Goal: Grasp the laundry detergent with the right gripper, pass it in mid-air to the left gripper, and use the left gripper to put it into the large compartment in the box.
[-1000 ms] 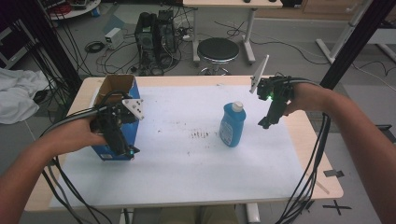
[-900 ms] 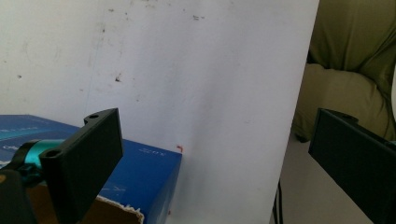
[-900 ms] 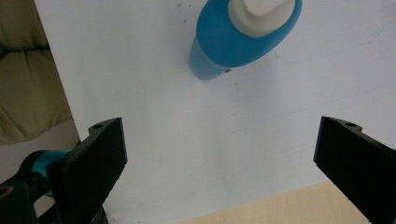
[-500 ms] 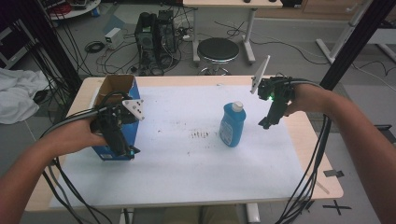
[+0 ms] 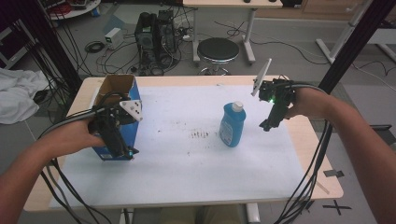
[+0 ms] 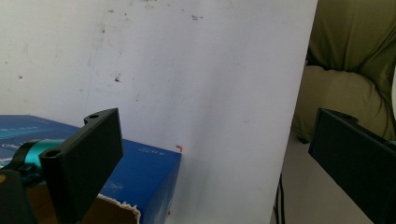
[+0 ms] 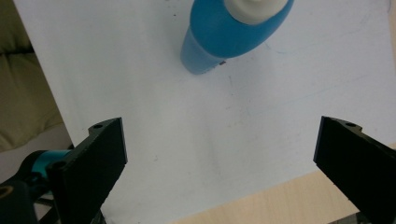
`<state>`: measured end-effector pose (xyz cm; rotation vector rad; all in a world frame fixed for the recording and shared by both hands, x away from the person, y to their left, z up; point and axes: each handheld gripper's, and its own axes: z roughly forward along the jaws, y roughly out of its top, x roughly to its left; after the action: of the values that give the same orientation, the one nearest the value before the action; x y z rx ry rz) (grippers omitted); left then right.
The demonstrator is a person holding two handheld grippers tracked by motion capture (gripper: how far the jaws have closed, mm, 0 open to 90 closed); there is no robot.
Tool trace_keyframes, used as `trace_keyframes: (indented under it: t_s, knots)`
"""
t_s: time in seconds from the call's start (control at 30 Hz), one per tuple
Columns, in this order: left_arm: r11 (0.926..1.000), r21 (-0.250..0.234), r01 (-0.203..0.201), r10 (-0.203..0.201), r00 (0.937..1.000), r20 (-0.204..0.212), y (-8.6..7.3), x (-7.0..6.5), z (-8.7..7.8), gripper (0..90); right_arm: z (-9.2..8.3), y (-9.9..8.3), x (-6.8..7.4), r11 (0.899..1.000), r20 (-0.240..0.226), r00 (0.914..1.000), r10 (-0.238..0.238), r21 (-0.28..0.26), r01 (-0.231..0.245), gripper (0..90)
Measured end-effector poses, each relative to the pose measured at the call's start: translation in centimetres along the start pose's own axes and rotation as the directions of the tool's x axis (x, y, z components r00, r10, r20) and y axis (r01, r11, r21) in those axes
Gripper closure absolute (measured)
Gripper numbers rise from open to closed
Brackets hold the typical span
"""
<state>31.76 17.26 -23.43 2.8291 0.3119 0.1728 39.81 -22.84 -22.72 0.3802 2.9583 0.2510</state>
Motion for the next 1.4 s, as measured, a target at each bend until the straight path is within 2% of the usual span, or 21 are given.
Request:
trace_keyframes:
  t_s: [0.13, 0.17, 0.2, 0.33, 0.43, 0.47, 0.5, 0.63, 0.73, 0.77, 0.8, 0.9, 0.93, 0.97, 1.03, 1.13, 1.23, 1.3, 1.33, 1.37, 1.4]
  knots:
    - [0.9999, 0.0, -0.011, 0.011, 0.9999, 0.009, 0.1, 0.1, 0.3, 3.0, 0.3, -0.3, 0.0, 0.998, 0.049, 0.9971, 0.057, 0.006, -0.058, 1.6]
    - [0.9995, 0.012, -0.03, 0.03, 0.9995, 0.007, 0.1, 0.3, 0.3, 3.1, 0.5, -0.3, 0.1, 0.997, 0.058, 0.9955, 0.075, 0.011, -0.076, 1.7]
    - [0.9999, -0.001, -0.016, 0.016, 0.9999, 0.007, 0.1, 0.2, 0.4, 3.1, 0.7, -0.4, 0.1, 0.995, 0.071, 0.9925, 0.1, 0.013, -0.101, 1.7]
    - [0.9997, 0.002, -0.023, 0.023, 0.9997, 0.012, -0.1, 0.5, 0.5, 3.1, 2.0, -0.7, 0.4, 0.973, 0.104, 0.9681, 0.228, 0.008, -0.23, 1.7]
    - [0.9997, -0.004, -0.024, 0.024, 0.9997, 0.003, -0.2, 0.6, 0.7, 3.1, 2.5, -0.7, 0.8, 0.962, 0.106, 0.9565, 0.272, -0.006, -0.273, 1.7]
    - [0.9998, -0.019, -0.002, 0.002, 1.0, 0.005, -0.2, 0.5, 0.8, 3.0, 2.7, -0.6, 1.0, 0.96, 0.102, 0.9544, 0.281, -0.013, -0.281, 1.8]
    - [0.9997, -0.001, -0.024, 0.024, 0.9997, 0.006, -0.2, 0.6, 0.8, 3.1, 2.8, -0.6, 1.2, 0.956, 0.107, 0.9502, 0.293, -0.015, -0.293, 1.8]
    - [0.9989, 0.006, -0.046, 0.046, 0.9989, 0.008, -0.1, 0.7, 1.1, 3.1, 3.1, -0.5, 1.6, 0.942, 0.119, 0.9343, 0.336, -0.017, -0.337, 1.9]
    - [0.9996, -0.004, -0.029, 0.029, 0.9995, 0.013, -0.2, 0.7, 1.4, 3.1, 3.2, -0.6, 1.7, 0.933, 0.12, 0.9252, 0.36, -0.024, -0.36, 2.1]
    - [0.9996, -0.005, -0.026, 0.026, 0.9995, 0.017, -0.2, 0.7, 1.5, 3.0, 3.2, -0.6, 1.8, 0.921, 0.122, 0.9138, 0.387, -0.017, -0.388, 2.2]
    - [0.9996, -0.007, -0.028, 0.028, 0.9995, 0.014, -0.3, 0.8, 1.5, 3.0, 3.3, -0.7, 1.7, 0.918, 0.119, 0.9111, 0.395, -0.023, -0.395, 2.3]
    - [0.9992, -0.011, -0.038, 0.039, 0.9992, 0.009, -0.2, 1.0, 1.5, 3.1, 3.5, -0.8, 1.9, 0.893, 0.1, 0.8877, 0.449, -0.041, -0.448, 2.5]
    - [0.9993, -0.016, -0.034, 0.034, 0.9994, 0.011, -0.1, 1.0, 1.5, 3.1, 3.6, -0.8, 2.0, 0.893, 0.099, 0.8875, 0.45, -0.047, -0.447, 2.5]
    - [0.9993, -0.017, -0.033, 0.033, 0.9994, 0.007, 0.0, 1.0, 1.6, 3.1, 3.7, -0.8, 2.1, 0.886, 0.096, 0.8804, 0.464, -0.054, -0.461, 2.5]
    - [0.9991, -0.011, -0.04, 0.04, 0.9991, 0.016, 0.2, 1.0, 1.7, 3.1, 3.9, -0.8, 2.3, 0.868, 0.092, 0.8635, 0.496, -0.067, -0.492, 2.6]
    - [0.999, -0.024, -0.038, 0.038, 0.9992, 0.015, 0.5, 1.0, 1.9, 3.1, 4.3, -0.8, 2.7, 0.832, 0.08, 0.8287, 0.554, -0.092, -0.547, 2.6]
    - [0.9984, -0.016, -0.055, 0.055, 0.9981, 0.026, 0.6, 1.0, 2.1, 3.1, 4.8, -0.7, 3.0, 0.812, 0.075, 0.8105, 0.581, -0.114, -0.572, 2.6]
    - [0.9986, -0.016, -0.051, 0.051, 0.9983, 0.028, 0.6, 1.0, 2.3, 3.1, 5.1, -0.6, 3.2, 0.791, 0.066, 0.7911, 0.608, -0.129, -0.598, 2.6]
    - [0.9984, -0.014, -0.054, 0.055, 0.9981, 0.028, 0.6, 1.1, 2.3, 3.1, 5.3, -0.7, 3.3, 0.79, 0.062, 0.7909, 0.609, -0.139, -0.597, 2.6]
    - [0.9988, -0.02, -0.045, 0.045, 0.9986, 0.028, 0.5, 1.1, 2.4, 3.0, 5.4, -0.6, 3.4, 0.778, 0.062, 0.7799, 0.623, -0.15, -0.61, 2.6]
    - [0.9987, -0.017, -0.049, 0.049, 0.9983, 0.03, 0.5, 1.2, 2.4, 3.1, 5.6, -0.7, 3.4, 0.774, 0.052, 0.7783, 0.626, -0.164, -0.611, 2.6]
